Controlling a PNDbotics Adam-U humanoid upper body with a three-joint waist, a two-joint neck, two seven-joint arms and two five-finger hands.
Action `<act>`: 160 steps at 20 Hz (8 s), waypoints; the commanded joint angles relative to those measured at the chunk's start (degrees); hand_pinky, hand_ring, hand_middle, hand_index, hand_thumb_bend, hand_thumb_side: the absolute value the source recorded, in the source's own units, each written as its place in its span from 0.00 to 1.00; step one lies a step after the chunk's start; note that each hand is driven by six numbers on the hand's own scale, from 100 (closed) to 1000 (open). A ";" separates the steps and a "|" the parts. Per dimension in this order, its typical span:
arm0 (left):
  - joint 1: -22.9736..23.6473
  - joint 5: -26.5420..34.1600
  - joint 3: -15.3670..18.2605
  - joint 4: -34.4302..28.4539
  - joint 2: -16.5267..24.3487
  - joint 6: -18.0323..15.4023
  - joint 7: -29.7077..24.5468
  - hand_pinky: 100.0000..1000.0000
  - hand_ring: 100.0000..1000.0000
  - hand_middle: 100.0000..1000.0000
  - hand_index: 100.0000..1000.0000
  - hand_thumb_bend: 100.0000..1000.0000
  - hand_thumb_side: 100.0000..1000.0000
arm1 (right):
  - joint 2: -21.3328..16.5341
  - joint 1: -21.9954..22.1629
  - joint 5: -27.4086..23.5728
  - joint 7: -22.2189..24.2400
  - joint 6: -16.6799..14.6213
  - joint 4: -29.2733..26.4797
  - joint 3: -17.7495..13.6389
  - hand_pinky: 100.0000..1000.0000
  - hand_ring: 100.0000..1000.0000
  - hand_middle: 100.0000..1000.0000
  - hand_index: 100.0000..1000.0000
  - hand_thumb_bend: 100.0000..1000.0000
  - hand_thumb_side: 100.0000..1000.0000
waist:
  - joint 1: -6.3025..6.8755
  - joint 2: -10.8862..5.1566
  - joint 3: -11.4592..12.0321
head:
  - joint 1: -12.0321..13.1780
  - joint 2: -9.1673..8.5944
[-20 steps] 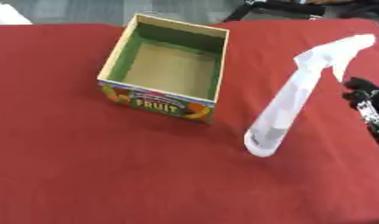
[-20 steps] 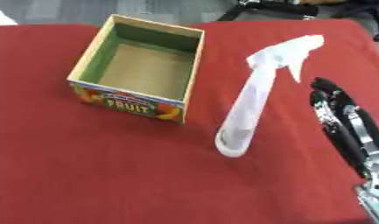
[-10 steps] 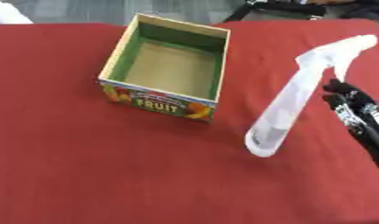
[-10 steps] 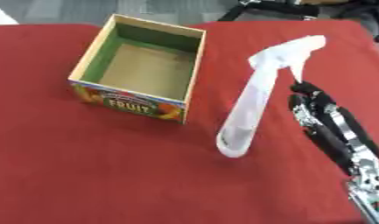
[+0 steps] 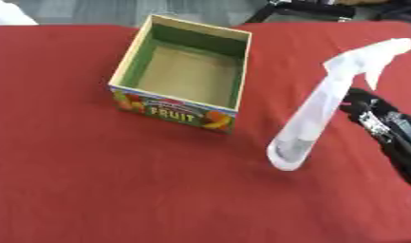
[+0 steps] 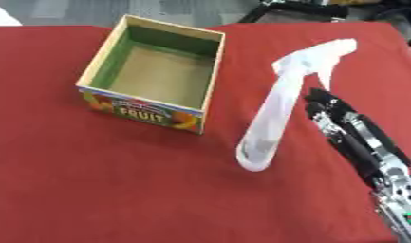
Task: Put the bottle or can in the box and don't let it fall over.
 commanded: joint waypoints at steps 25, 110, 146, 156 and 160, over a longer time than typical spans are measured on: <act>-1.73 0.27 -0.53 -1.18 0.52 0.62 -1.26 0.48 1.00 1.00 0.63 0.14 0.72 | -4.44 -3.37 -1.13 1.67 0.29 -1.26 -1.38 1.00 0.93 0.91 1.00 0.00 0.67 | 0.25 0.76 1.12 | -0.94 -0.89; -1.75 0.00 -0.75 -1.18 0.87 2.40 -2.04 0.47 1.00 1.00 0.59 0.12 0.71 | -0.27 -1.58 -4.82 5.45 -6.75 -1.26 -2.02 0.99 0.91 0.89 0.98 0.00 0.37 | -0.05 -0.11 0.47 | -1.58 -1.25; -2.15 0.28 -1.00 -1.18 0.94 2.70 -2.58 0.47 1.00 1.00 0.59 0.12 0.71 | -0.30 -3.91 -8.65 8.24 -8.84 -1.26 -1.23 0.99 0.91 0.89 0.98 0.00 0.49 | -0.31 -0.57 0.50 | -1.95 -0.87; -2.49 0.43 -1.15 -1.18 0.78 2.76 -2.72 0.47 1.00 1.00 0.59 0.12 0.71 | -0.81 -5.03 -9.74 8.23 -8.00 -1.26 -0.78 0.99 0.91 0.89 0.98 0.00 0.55 | -0.37 -0.45 1.05 | -2.24 -0.84; -2.63 0.46 -1.16 -1.18 0.71 2.82 -2.72 0.47 1.00 1.00 0.59 0.12 0.71 | -0.76 -5.52 -10.24 8.75 -8.02 -1.26 -0.50 0.99 0.91 0.89 0.98 0.00 0.55 | -0.40 -0.38 1.20 | -2.26 -0.82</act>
